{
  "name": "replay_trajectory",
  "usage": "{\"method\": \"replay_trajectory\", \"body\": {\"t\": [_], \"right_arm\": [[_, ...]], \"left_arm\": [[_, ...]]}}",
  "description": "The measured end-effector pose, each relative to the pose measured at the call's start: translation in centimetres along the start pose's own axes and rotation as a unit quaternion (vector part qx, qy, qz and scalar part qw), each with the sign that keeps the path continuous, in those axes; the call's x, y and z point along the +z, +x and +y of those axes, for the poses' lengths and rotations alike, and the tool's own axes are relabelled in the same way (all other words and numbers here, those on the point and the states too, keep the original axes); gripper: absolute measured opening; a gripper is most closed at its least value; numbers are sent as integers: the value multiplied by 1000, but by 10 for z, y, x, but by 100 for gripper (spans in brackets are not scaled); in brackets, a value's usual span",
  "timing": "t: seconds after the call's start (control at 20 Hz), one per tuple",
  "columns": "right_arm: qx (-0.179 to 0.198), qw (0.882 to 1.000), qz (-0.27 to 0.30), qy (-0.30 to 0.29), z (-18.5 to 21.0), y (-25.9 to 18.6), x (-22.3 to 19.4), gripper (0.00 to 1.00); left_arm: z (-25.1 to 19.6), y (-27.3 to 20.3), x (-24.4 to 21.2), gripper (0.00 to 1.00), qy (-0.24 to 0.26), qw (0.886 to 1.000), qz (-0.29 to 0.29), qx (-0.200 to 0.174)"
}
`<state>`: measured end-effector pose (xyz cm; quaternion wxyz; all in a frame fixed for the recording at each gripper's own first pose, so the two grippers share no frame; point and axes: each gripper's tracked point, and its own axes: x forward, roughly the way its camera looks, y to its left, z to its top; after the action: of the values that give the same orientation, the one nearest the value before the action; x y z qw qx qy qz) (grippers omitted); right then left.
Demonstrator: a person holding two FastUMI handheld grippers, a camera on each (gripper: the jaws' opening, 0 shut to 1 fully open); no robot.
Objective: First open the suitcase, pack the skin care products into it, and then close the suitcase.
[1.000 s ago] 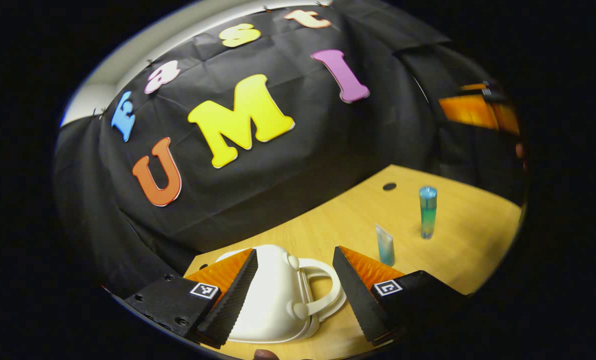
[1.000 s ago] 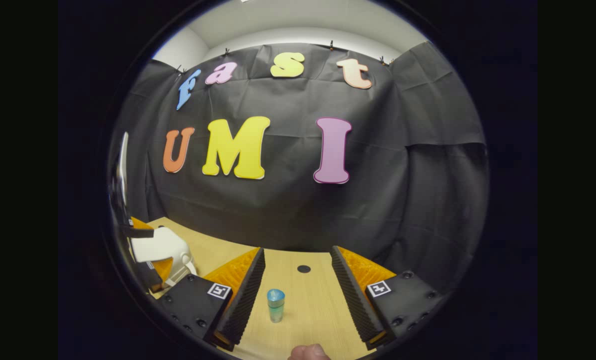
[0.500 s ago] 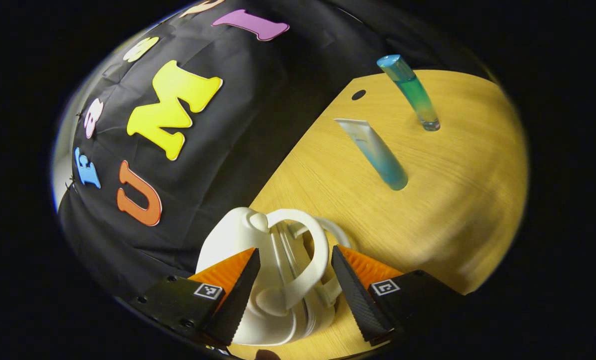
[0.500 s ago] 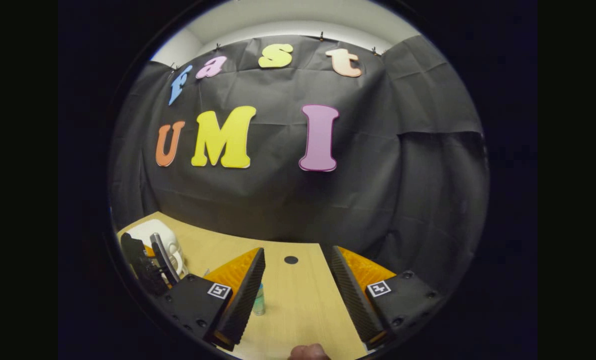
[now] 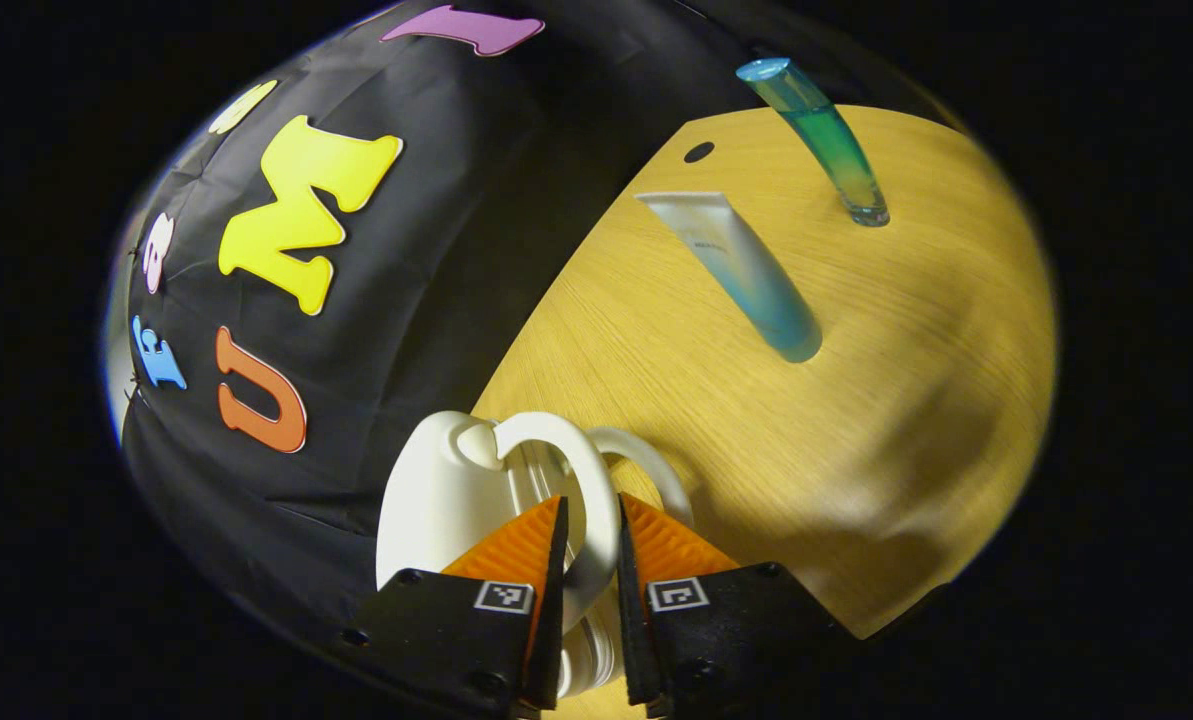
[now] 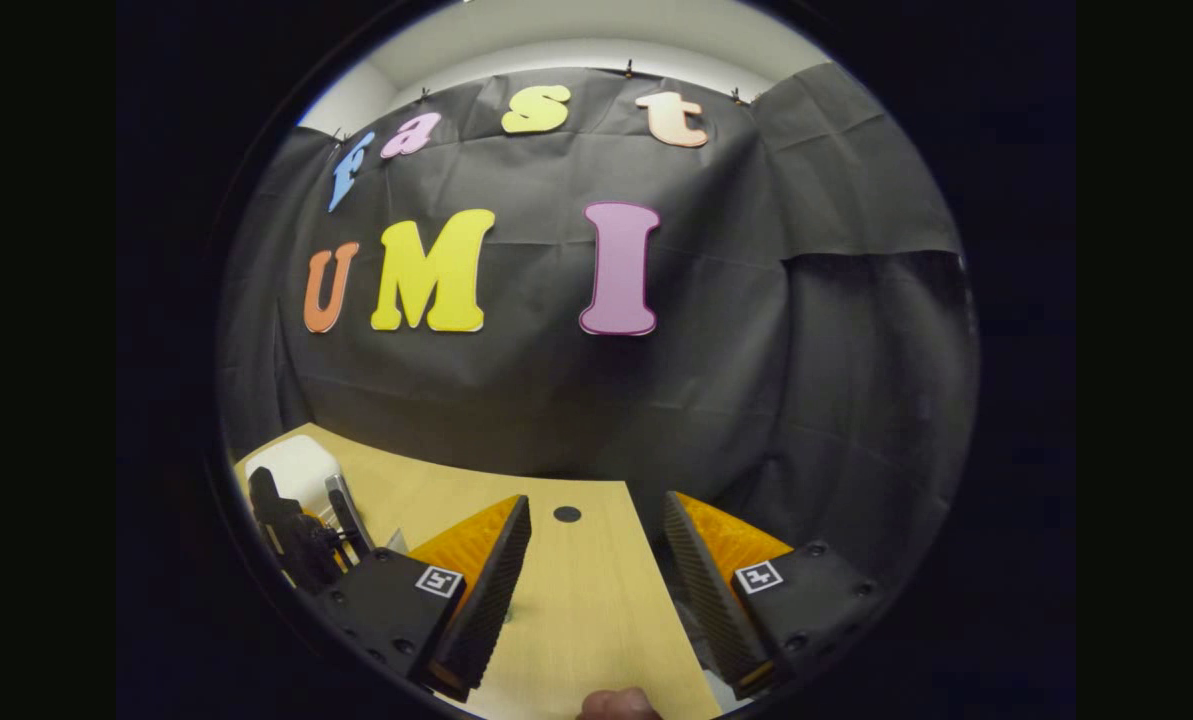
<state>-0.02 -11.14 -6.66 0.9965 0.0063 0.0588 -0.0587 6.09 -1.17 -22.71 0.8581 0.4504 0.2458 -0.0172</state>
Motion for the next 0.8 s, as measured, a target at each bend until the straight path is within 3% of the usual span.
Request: {"method": "replay_trajectory", "body": {"t": [0.2, 0.3, 0.45, 0.6, 0.8], "right_arm": [[-19, 1000, -3, 4, 6, -9, 3, 80], [-21, 1000, -9, 3, 17, -18, 8, 80], [-15, 1000, -21, -7, 39, -27, 20, 79], [-3, 999, -32, -12, 68, -30, 32, 80], [9, 999, -43, -11, 102, -30, 48, 80]], "left_arm": [[15, -13, 12, 8, -46, 999, -15, -10], [31, -25, 18, 4, -89, 995, -27, -19], [90, -50, 36, 3, -145, 987, -73, -12], [160, -72, 29, 3, -221, 970, -98, -8], [268, -74, -20, 3, -320, 937, -141, 6]]}}
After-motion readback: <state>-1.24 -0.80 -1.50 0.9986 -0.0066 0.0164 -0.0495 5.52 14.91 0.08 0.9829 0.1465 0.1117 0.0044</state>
